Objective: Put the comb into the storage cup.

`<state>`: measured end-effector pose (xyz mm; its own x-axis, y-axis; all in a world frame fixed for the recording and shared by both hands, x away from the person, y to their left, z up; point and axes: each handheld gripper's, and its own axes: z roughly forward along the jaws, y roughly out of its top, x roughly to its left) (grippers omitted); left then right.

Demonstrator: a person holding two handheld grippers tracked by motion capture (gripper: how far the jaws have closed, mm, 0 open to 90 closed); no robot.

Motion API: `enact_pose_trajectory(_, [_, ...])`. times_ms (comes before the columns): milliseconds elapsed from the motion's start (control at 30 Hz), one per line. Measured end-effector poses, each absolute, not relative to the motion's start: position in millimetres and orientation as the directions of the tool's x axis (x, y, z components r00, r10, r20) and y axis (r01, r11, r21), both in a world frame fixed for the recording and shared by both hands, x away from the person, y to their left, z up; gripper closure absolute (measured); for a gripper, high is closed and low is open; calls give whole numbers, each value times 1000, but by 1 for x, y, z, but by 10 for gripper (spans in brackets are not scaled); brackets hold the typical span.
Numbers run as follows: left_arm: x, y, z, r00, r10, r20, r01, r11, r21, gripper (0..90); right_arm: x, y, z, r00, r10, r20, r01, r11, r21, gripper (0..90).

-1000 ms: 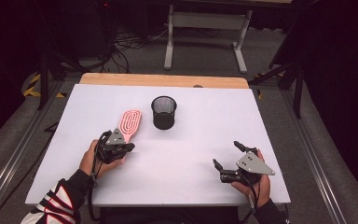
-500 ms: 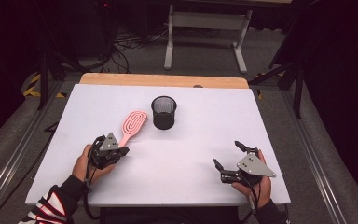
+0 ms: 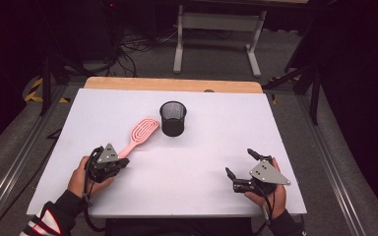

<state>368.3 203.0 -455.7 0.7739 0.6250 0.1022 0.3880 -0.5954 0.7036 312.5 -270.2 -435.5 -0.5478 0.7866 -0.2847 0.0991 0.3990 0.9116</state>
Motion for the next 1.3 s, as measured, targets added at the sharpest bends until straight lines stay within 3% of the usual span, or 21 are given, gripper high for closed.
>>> enact_pose_trajectory(300, [356,217,-439,762,638,110,351,-550,758,803,312,-271,-435,-547,788,-283,98,396,913,79])
enact_pose_trajectory(600, [360,226,-432,732,670,122,357,-530,770,639,312,-270,-435,-549,786,-286,99,401,911,79])
enact_pose_trajectory(667, [363,225,-430,717,686,123,373,-526,764,500,312,-269,-435,-552,782,-289,98,405,909,80])
enact_pose_trajectory(900, [379,219,-423,685,725,76,448,-501,740,182,314,-268,-437,-558,779,-285,109,410,906,78])
enact_pose_trajectory(1033, [388,213,-426,690,720,81,476,-535,698,115,314,-267,-437,-562,775,-288,109,415,903,78])
enact_pose_trajectory(1100, [399,206,-430,694,719,39,524,-542,657,108,315,-267,-438,-563,775,-286,114,416,902,77])
enact_pose_trajectory(1300, [415,196,-428,698,715,20,551,-555,624,91,315,-267,-439,-565,773,-288,117,421,900,77])
